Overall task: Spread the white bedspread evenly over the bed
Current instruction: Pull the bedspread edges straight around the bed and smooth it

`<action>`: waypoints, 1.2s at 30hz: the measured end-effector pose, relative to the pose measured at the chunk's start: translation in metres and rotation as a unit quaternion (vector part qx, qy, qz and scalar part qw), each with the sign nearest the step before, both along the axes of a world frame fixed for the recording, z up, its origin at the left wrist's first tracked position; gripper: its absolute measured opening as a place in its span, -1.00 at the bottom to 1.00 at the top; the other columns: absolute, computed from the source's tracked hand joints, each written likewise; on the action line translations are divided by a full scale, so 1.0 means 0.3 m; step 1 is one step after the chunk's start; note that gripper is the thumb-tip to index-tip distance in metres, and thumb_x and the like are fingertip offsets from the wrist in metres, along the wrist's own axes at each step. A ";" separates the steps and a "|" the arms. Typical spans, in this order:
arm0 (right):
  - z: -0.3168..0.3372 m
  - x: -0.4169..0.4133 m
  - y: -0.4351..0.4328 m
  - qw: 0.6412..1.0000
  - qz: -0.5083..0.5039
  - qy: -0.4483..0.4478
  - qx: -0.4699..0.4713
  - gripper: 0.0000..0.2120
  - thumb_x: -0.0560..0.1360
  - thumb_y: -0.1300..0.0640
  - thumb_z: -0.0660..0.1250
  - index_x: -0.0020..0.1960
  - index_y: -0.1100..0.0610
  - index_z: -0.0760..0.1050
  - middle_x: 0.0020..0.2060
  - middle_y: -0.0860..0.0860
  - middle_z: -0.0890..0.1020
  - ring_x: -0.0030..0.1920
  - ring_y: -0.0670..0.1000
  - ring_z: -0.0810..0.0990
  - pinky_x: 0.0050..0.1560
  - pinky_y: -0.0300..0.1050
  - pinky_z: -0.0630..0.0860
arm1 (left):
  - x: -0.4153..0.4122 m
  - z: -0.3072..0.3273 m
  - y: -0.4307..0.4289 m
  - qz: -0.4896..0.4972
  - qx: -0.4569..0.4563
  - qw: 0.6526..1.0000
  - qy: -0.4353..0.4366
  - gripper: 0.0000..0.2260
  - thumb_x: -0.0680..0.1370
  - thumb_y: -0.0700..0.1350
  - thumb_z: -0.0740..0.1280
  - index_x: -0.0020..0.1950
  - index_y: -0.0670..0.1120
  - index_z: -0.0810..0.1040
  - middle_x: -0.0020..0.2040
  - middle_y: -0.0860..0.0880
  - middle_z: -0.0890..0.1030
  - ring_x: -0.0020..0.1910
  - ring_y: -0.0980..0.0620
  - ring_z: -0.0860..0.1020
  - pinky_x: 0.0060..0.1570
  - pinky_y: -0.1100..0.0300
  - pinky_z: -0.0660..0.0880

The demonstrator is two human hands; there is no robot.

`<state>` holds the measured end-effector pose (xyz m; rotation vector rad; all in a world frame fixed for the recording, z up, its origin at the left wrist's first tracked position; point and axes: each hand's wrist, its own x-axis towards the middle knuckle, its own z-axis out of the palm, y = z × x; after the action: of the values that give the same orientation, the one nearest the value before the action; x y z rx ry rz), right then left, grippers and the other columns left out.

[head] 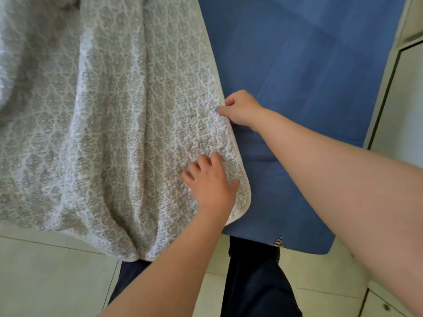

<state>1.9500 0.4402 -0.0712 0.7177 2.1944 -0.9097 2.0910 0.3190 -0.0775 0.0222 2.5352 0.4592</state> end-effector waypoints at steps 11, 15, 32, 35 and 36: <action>0.052 0.084 0.224 0.981 0.194 0.009 -0.023 -0.66 0.53 0.08 0.34 -0.36 0.11 0.33 -0.24 0.11 0.62 -0.29 -0.04 0.55 -0.20 -0.16 0.49 | 0.092 0.001 0.209 0.143 -0.105 0.984 -0.018 -0.49 0.37 -0.11 0.38 0.27 -0.08 0.28 0.28 -0.15 0.31 0.37 -0.31 0.22 0.29 -0.31 0.24; 0.035 0.209 0.337 0.982 0.185 -0.008 -0.035 -0.66 0.54 0.09 0.33 -0.35 0.09 0.29 -0.24 0.14 0.59 -0.16 0.06 0.65 -0.05 0.01 0.58 | 0.168 -0.006 0.278 0.139 -0.157 0.977 0.029 -0.62 0.41 -0.31 0.31 0.19 -0.10 0.37 0.20 -0.16 0.42 0.23 -0.34 0.36 0.21 -0.19 0.35; 0.017 0.669 0.599 0.993 0.071 -0.077 -0.051 -0.78 0.55 0.19 0.31 -0.25 0.13 0.38 -0.35 0.07 0.58 -0.36 -0.05 0.59 -0.34 -0.19 0.54 | 0.589 0.064 0.536 0.071 -0.090 0.992 -0.046 -0.83 0.46 -0.29 0.28 0.00 -0.11 0.41 -0.11 -0.05 0.51 -0.24 -0.01 0.41 -0.39 0.17 0.23; 0.035 0.798 0.698 0.992 0.082 -0.091 -0.039 -0.78 0.55 0.16 0.32 -0.25 0.12 0.40 -0.31 0.07 0.58 -0.34 -0.02 0.58 -0.29 -0.15 0.53 | 0.709 0.082 0.617 0.046 -0.094 0.992 -0.074 -0.73 0.43 -0.29 0.37 0.07 -0.08 0.42 -0.03 -0.04 0.54 -0.11 -0.03 0.52 -0.29 0.16 0.32; 0.044 0.848 0.733 0.991 0.082 -0.094 -0.037 -0.78 0.55 0.15 0.32 -0.25 0.12 0.39 -0.30 0.06 0.58 -0.34 -0.01 0.57 -0.30 -0.15 0.51 | 0.755 0.089 0.643 0.038 -0.095 0.992 -0.076 -0.70 0.43 -0.28 0.38 0.11 -0.08 0.43 0.00 -0.04 0.54 -0.05 -0.05 0.54 -0.26 0.15 0.34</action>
<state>2.2043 0.6601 -0.0580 0.5540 2.0098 -0.8011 2.3175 0.5120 -0.0508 -0.1750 2.4243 0.2383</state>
